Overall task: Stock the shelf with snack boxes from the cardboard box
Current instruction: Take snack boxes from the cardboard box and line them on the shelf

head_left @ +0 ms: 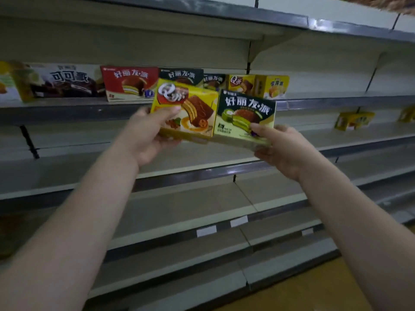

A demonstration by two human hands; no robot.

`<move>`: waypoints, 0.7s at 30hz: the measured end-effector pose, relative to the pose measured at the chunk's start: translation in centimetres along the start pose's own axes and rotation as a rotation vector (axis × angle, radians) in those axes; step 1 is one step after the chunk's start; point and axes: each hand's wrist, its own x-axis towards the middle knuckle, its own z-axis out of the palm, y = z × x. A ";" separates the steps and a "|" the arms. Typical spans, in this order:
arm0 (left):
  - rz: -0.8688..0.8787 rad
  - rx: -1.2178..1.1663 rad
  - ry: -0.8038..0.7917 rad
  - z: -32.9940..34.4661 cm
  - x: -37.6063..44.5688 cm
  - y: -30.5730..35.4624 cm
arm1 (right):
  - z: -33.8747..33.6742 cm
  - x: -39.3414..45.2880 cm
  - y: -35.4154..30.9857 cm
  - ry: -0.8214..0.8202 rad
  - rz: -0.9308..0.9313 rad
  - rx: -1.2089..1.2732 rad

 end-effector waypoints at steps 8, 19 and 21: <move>0.070 0.025 0.002 5.3 12.7 2.0 | -3.2 14.0 -4.5 -0.176 -0.084 -0.125; -0.149 0.250 0.346 9.5 20.5 1.4 | -5.8 29.4 -7.0 -0.395 -0.081 -0.082; -0.146 0.437 0.416 9.4 21.0 1.5 | -5.6 31.2 -7.7 -0.414 -0.105 -0.112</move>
